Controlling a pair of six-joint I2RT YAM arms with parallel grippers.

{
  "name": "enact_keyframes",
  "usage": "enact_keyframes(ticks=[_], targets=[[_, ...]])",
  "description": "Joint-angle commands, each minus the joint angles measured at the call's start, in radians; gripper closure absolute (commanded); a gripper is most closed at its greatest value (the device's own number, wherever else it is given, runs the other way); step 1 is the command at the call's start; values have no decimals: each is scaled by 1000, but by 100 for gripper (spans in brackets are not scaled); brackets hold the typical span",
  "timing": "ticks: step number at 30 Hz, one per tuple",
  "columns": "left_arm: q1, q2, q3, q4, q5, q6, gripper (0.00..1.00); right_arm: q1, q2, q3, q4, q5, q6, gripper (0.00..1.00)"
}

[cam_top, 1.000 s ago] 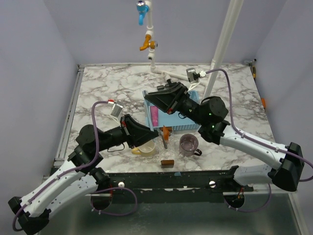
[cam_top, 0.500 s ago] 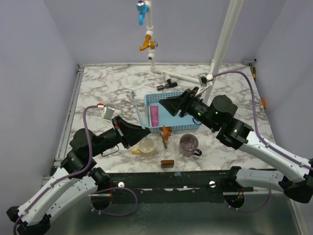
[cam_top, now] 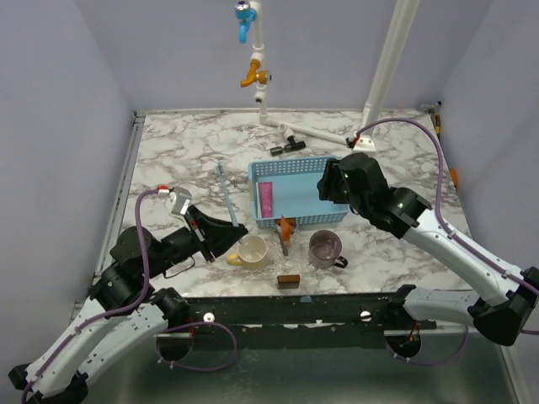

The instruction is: Prepare toiletry sets of a toothbrush and toothpaste on the tray

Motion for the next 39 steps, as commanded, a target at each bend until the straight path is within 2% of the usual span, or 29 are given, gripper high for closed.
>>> enact_keyframes(ticks=[1, 8, 19, 29, 34, 37, 39], targets=[[7, -41, 10, -75, -34, 48, 100, -101, 22, -55, -109, 30, -34, 42], [6, -96, -32, -108, -41, 74, 100, -211, 61, -145, -57, 11, -48, 42], [7, -135, -58, -133, -13, 119, 100, -382, 134, -243, 58, -101, -64, 45], [8, -141, -86, -127, 13, 131, 100, -416, 247, -240, 159, -182, -58, 49], [7, -146, -96, -126, 22, 124, 100, -418, 297, -232, 189, -186, -62, 57], [8, -153, -109, -124, 21, 115, 100, -418, 318, -224, 201, -177, -71, 66], [8, -157, -117, -120, 24, 109, 100, -419, 337, -211, 202, -187, -69, 76]])
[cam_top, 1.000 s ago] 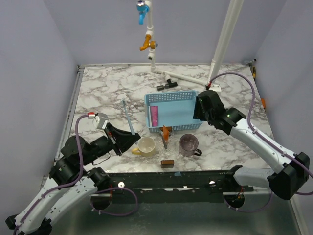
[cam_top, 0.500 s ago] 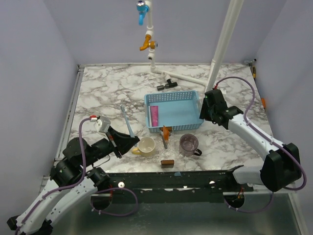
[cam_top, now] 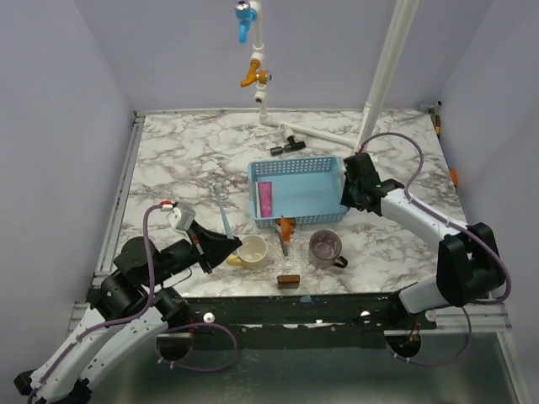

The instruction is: Prepare toiletry sets of a toothbrush and toothpaste on the tray

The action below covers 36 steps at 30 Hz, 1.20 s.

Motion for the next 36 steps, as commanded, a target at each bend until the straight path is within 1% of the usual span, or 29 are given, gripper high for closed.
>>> enact_keyframes(ticks=[1, 3, 6, 16, 24, 25, 27, 29, 31, 36], targets=[[7, -21, -22, 8, 28, -7, 100, -8, 43, 38, 45, -23, -8, 80], [7, -23, -22, 8, 25, -7, 100, -8, 61, 47, 59, -45, 4, 85], [7, -24, -18, 9, 23, -4, 100, -8, 93, 70, 74, -73, 17, 90], [7, -15, -13, 15, 29, -2, 100, -5, 192, 154, 137, -219, -32, 93], [7, -4, -10, 24, 30, -7, 100, 1, 213, 162, 165, -214, -23, 92], [7, -3, -10, 24, 30, -7, 100, 1, 215, 162, 164, -217, -21, 91], [7, -1, -10, 27, 31, -10, 100, 2, 212, 163, 163, -216, -21, 82], [7, 2, -11, 34, 31, -14, 100, 2, 197, 160, 161, -206, -26, 78], [7, 11, -12, 34, 28, -17, 100, 3, 173, 159, 156, -195, -34, 70], [7, 35, -6, 36, 29, -18, 100, 2, 93, 171, 123, -167, -55, 56]])
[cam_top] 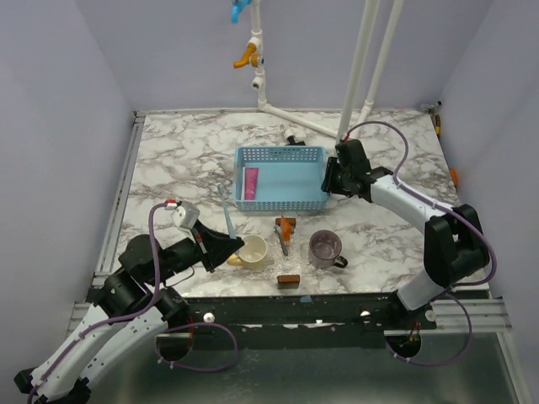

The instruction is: Prepare toiletry sets of a toothbrush and toothpaste on the tray

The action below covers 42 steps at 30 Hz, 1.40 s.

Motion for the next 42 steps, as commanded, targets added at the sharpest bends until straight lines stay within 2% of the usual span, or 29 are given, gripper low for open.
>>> enact_keyframes(ticks=[1, 4, 7, 18, 22, 26, 33, 38, 42], targets=[[7, 31, 16, 19, 24, -8, 100, -5, -86, 32, 26, 24, -42, 53], [7, 54, 35, 14, 51, -2, 100, -5, -155, 40, 6, 39, -52, 49], [7, 86, 59, -1, 88, 9, 100, -5, -224, 62, -23, -14, -62, 48], [6, 168, 117, -36, 225, 37, 100, -5, -410, 144, -60, -408, -72, 46], [5, 213, 148, -81, 297, 56, 100, 1, -427, 187, -67, -572, -35, 46], [2, 268, 187, -153, 329, 89, 100, 21, -439, 212, -60, -663, 9, 46], [-16, 339, 247, -270, 296, 134, 100, 105, -449, 219, -43, -698, 107, 46], [-55, 385, 307, -389, 190, 174, 100, 232, -438, 250, -63, -604, 147, 45], [-101, 427, 353, -473, 84, 202, 100, 287, -426, 270, -61, -553, 196, 45]])
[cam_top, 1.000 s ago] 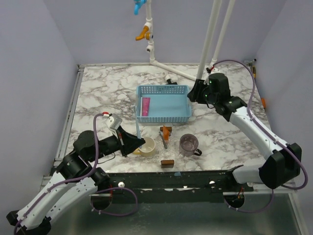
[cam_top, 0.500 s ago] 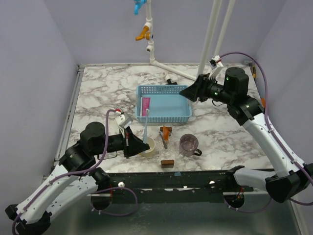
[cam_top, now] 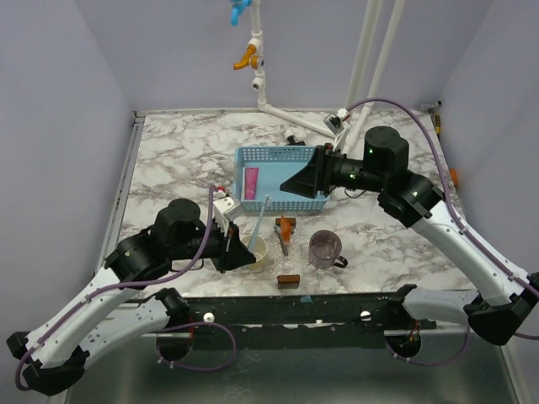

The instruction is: Prepare toiletry sets of a toothbrush and toothpaste on the tray

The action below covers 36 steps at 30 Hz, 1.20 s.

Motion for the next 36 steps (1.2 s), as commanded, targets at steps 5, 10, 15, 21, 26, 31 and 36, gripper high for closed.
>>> enact_keyframes(ticks=[5, 10, 15, 21, 26, 31, 36], targets=[[-124, 84, 106, -209, -293, 67, 100, 114, 50, 95, -70, 94, 68, 45], [-197, 132, 149, -270, -435, 64, 100, 182, 119, 178, -188, 194, 31, 45], [-230, 139, 174, -305, -519, 58, 100, 206, 163, 217, -273, 240, 10, 45], [-251, 128, 183, -329, -560, 52, 100, 215, 188, 232, -312, 238, -11, 45], [-252, 122, 181, -337, -574, 51, 100, 221, 188, 217, -283, 187, 5, 45], [-255, 123, 179, -332, -581, 53, 100, 223, 199, 213, -267, 140, 20, 47], [-256, 122, 171, -325, -578, 50, 100, 227, 207, 205, -251, 126, 32, 49]])
